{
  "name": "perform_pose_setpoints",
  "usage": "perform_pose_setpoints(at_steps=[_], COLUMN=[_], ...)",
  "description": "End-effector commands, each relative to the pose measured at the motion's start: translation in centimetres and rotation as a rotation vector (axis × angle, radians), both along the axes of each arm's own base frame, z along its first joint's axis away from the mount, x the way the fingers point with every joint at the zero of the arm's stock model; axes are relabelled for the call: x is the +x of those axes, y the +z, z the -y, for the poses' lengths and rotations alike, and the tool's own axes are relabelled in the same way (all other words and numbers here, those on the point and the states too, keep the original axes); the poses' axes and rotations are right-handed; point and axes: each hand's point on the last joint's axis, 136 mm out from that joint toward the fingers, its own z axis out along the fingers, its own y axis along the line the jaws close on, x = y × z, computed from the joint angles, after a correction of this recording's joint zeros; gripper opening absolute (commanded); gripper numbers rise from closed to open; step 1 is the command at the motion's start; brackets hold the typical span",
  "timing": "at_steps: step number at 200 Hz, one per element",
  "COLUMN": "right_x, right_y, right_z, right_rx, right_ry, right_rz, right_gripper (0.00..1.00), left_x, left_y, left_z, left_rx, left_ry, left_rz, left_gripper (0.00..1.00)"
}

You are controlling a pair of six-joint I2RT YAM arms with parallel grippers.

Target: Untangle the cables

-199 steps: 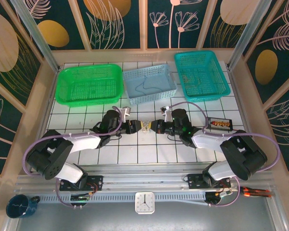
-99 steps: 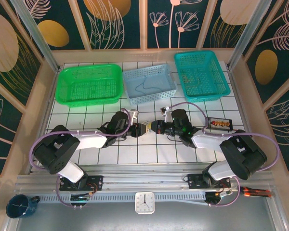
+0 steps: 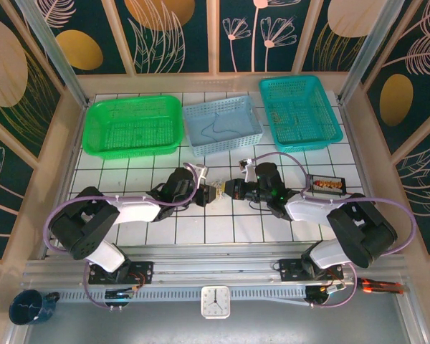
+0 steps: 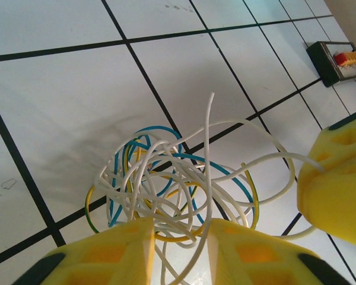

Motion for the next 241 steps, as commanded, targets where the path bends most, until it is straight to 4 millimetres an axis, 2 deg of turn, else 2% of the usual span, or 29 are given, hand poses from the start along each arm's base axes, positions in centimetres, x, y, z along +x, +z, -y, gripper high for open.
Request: perform_pose_setpoints(at_steps=[1,52,88,124,162,180,211,232,241], right_x=[0.1,0.2,0.5,0.6,0.1,0.0,0.1,0.2,0.3], right_y=[-0.1,-0.7,-2.3,-4.9,-5.8,-5.5,-4.7,-3.9,-3.4], right_z=[0.1,0.5,1.4,2.7,3.0,2.9,2.8,3.0,3.2], right_rx=[0.008,-0.017,-0.064,-0.116,-0.105,-0.098,-0.106,-0.132,-0.142], right_ry=[-0.007,-0.027,-0.075,-0.137,-0.151,-0.145,-0.132,-0.127,-0.132], right_rz=[-0.002,-0.007,-0.025,-0.082,-0.116,-0.113,-0.091,-0.065,-0.048], right_gripper=[0.00,0.00,0.00,0.00,0.00,0.00,0.00,0.29,0.38], left_x=[0.6,0.6,0.4,0.4,-0.1,-0.4,-0.4,-0.3,-0.3], left_y=[0.2,1.7,4.2,8.4,12.9,13.8,13.8,13.7,13.6], left_z=[0.4,0.4,-0.1,-0.7,-0.9,-0.8,-0.9,-1.0,-1.0], left_rx=[0.019,-0.011,-0.057,-0.155,-0.306,-0.337,-0.347,-0.345,-0.344], left_ry=[-0.006,0.001,0.018,0.057,0.060,0.050,0.049,0.058,0.059], left_rz=[0.032,0.054,0.096,0.177,0.271,0.286,0.291,0.290,0.289], left_gripper=[0.23,0.00,0.00,0.00,0.00,0.00,0.00,0.00,0.00])
